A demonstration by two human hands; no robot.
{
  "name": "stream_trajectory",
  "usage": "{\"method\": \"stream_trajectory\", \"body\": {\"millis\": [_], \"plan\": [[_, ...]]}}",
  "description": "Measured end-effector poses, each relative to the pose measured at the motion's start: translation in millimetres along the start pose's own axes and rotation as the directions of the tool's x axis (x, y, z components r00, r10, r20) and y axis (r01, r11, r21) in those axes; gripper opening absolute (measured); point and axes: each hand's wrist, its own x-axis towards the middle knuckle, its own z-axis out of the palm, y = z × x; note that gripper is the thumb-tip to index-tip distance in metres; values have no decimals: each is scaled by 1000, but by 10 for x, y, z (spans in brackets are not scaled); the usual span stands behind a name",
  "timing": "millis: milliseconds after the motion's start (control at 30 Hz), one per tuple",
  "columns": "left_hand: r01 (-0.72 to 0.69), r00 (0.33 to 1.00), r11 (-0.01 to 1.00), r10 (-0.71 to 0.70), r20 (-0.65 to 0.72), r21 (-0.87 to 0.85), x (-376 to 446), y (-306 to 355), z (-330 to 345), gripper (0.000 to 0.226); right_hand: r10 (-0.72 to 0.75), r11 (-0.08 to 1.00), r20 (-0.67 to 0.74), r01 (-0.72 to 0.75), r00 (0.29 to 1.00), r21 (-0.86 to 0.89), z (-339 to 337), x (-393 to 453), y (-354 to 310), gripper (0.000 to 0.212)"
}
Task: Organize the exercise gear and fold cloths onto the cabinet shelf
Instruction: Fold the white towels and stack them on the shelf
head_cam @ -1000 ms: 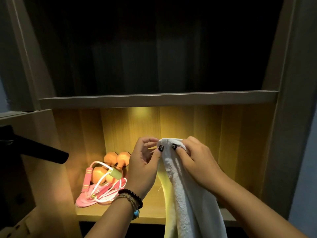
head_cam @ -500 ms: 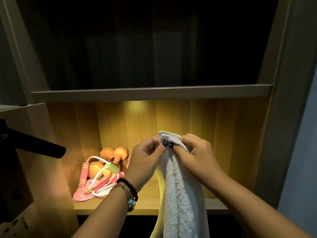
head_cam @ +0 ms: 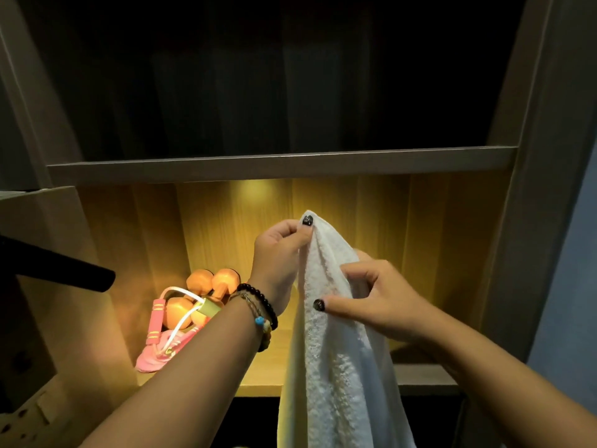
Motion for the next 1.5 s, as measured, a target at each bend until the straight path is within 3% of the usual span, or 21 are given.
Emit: {"method": "stream_trajectory", "body": {"millis": [100, 200, 333, 400, 467, 533, 600, 667, 800, 900, 967, 1167, 1233, 1367, 1500], "plan": [[5, 994, 1000, -8, -107, -27, 104, 62, 28, 22, 58, 997, 29, -59, 998, 50, 82, -65, 111, 18], [-6, 980, 1000, 7, -198, 6, 227, 141, -17, 20, 73, 997, -36, -73, 997, -16, 82, -115, 266, 25], [-13, 976, 996, 33, -216, 92, 298, 78, -92, 20, 140, 989, -86, -144, 986, -36, -42, -119, 437, 23], [-4, 974, 996, 24, -223, 92, 299, 35, -119, 20, 167, 982, -96, -175, 981, -73, -12, -126, 513, 34], [18, 972, 999, -8, -236, 42, 300, 10, -147, 20, 189, 968, -214, -219, 958, -125, 89, -136, 607, 47], [37, 965, 999, -44, -260, -32, 305, 4, -163, 16, 139, 945, -419, -246, 897, -214, 191, -142, 675, 48], [50, 953, 997, -66, -296, -61, 321, 1, -174, 10, 77, 931, -512, -245, 856, -270, 244, -116, 683, 48], [50, 952, 997, -67, -299, -64, 337, -5, -181, 8, 71, 946, -448, -202, 891, -252, 267, -81, 649, 46], [59, 977, 998, -63, -202, -26, 331, -7, -186, 11, 40, 990, -266, -74, 963, -118, 349, -75, 601, 21], [42, 993, 999, -42, -107, -3, 318, -8, -253, 15, 19, 993, -275, -51, 961, -110, 374, -45, 588, 8], [42, 997, 999, -41, -66, 15, 309, 3, -319, 19, 9, 1000, -290, -13, 957, -11, 388, 2, 606, 9], [21, 994, 987, -3, -110, 161, 276, 37, -502, 18, 55, 981, -423, 29, 905, 190, 521, 56, 665, 2], [20, 993, 986, 0, -117, 166, 258, 53, -482, 19, 118, 950, -372, 4, 921, 312, 526, 52, 669, 10], [-6, 991, 993, 22, -130, 119, 228, 109, -352, 20, 284, 831, -62, -213, 957, 515, 599, 13, 665, 31], [-23, 978, 992, 49, -205, 128, 239, 101, -451, 28, 323, 784, -26, -252, 946, 567, 376, -1, 698, 21]]}}
